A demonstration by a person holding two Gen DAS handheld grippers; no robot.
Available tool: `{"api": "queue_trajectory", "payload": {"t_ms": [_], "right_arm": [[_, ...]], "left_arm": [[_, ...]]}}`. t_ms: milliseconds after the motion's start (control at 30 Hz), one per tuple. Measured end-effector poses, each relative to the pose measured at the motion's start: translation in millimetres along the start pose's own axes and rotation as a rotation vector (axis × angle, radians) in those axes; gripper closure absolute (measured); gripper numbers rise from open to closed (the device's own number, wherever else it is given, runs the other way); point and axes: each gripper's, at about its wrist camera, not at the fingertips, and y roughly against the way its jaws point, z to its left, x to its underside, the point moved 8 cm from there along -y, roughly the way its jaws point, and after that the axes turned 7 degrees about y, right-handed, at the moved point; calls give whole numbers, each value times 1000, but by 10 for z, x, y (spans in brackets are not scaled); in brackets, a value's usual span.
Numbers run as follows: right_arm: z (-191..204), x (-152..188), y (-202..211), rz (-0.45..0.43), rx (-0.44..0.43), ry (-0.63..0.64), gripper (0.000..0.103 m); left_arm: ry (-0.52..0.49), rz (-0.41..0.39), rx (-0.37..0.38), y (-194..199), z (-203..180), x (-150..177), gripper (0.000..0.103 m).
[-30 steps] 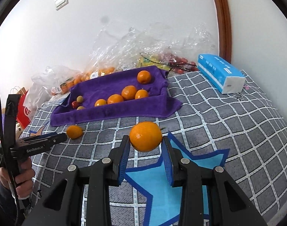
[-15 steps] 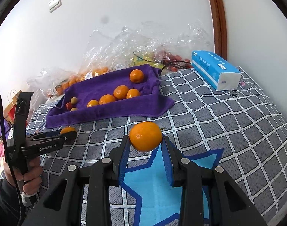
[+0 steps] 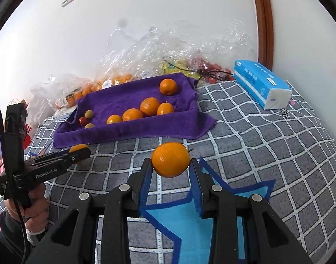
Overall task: Organize fruits
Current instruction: 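Grasp the oval orange with the left gripper while the right holds its orange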
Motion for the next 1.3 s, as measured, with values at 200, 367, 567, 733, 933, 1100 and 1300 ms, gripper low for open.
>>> {"api": "queue_trajectory", "payload": {"t_ms": [200,367,567,733,933,1100,1300], "right_arm": [[174,-77,-9,-5,-10,25,69],[293,-98,-43,2,-20,37,69],[389,-161,-27,-5,-22,47,69],[399,-241,12,-24,-18,49,69],[404,-337,48,-41,-18,48,69],[415,-396,58,-50,-18,53,69],[449,-404,22,-52,-30,58,69]], "left_arm": [[8,-32,-11,61,21,-39,72],[25,-64,-22,135,85,-90,72],[59,-102,-34,229,182,-156,72],[84,-112,-62,267,261,-180,72],[109,-58,-106,234,373,-103,72],[108,-48,-132,284,413,-75,72],[132,-57,-156,391,472,-90,72]]}}
